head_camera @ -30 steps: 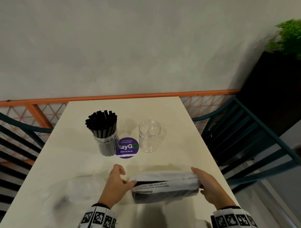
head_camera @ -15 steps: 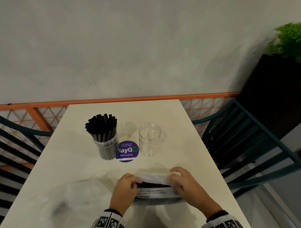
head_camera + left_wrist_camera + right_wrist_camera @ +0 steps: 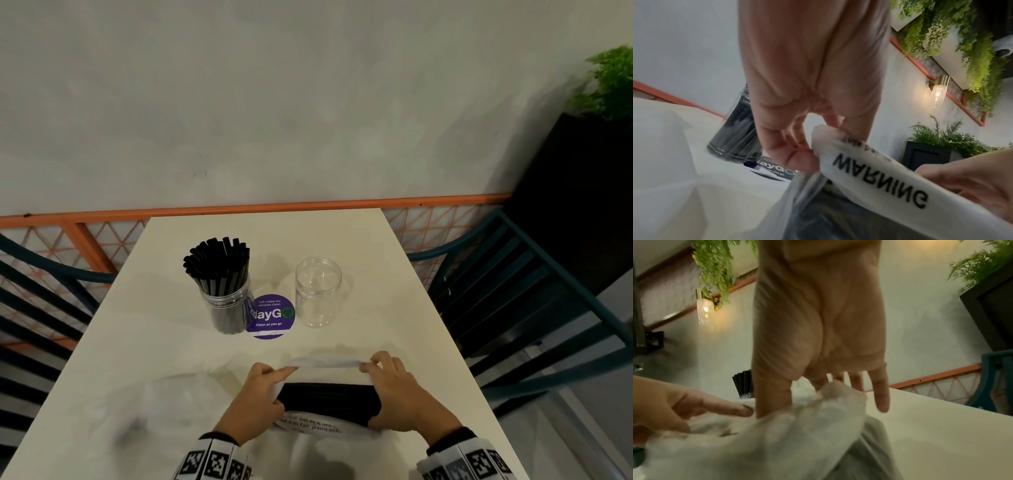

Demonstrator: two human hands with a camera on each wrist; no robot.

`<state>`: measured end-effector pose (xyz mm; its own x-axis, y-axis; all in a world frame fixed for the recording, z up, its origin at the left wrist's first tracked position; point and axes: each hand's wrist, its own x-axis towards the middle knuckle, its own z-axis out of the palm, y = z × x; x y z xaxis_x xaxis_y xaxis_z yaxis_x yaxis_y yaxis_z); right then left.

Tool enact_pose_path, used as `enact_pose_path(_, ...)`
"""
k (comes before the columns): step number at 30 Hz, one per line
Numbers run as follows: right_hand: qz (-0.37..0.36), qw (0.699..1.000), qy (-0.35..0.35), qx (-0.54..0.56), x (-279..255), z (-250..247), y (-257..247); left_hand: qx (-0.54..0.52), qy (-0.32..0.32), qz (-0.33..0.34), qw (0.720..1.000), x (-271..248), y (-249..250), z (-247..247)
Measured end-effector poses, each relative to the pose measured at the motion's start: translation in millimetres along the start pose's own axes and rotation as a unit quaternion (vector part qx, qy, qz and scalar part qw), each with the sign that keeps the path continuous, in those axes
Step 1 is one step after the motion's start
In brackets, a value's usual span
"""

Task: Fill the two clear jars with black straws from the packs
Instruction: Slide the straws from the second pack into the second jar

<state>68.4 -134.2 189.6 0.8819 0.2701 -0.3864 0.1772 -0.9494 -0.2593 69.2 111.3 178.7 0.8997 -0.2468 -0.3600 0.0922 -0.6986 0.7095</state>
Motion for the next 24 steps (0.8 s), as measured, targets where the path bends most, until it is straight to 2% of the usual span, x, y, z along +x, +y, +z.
enact_pose_path(3,-0.078,0.990,0.117,0.028,2.8,-2.9,-21.9,-0.031,0.040,0.028,0.998,-2.5,1.0,-7.2)
enact_pose_path(4,-0.110,0.984,0.131,0.053,4.6,-2.1,-31.9,-0.046,0.051,0.045,0.997,-3.5,3.7,-9.2)
enact_pose_path(6,-0.163,0.978,0.115,0.061,10.3,1.4,-51.0,-0.077,0.067,0.082,0.991,-4.5,10.6,-11.1)
enact_pose_path(8,-0.184,0.977,0.097,0.050,18.6,4.8,-59.5,-0.089,0.076,0.113,0.987,-7.5,19.5,-12.2)
enact_pose_path(13,-0.179,0.981,0.065,0.038,25.3,-0.8,-63.6,-0.142,0.083,0.155,0.974,-16.4,35.8,-16.5)
enact_pose_path(15,-0.185,0.978,0.086,0.042,24.5,-2.4,-63.7,-0.167,0.067,0.168,0.969,-17.8,40.9,-16.7)
enact_pose_path(18,-0.174,0.974,0.107,0.100,23.1,-9.7,-56.1,-0.248,0.045,0.163,0.954,-22.2,45.5,-24.1)
enact_pose_path(20,-0.156,0.971,0.101,0.148,20.8,-17.5,-47.6,-0.275,0.074,0.167,0.944,-23.8,37.6,-33.7)
enact_pose_path(22,-0.157,0.960,0.100,0.210,16.9,-24.0,-39.1,-0.237,0.100,0.165,0.952,-22.1,21.3,-40.9)
enact_pose_path(24,-0.152,0.949,0.097,0.258,12.6,-29.7,-32.9,-0.213,0.054,0.125,0.968,-20.2,12.2,-41.9)
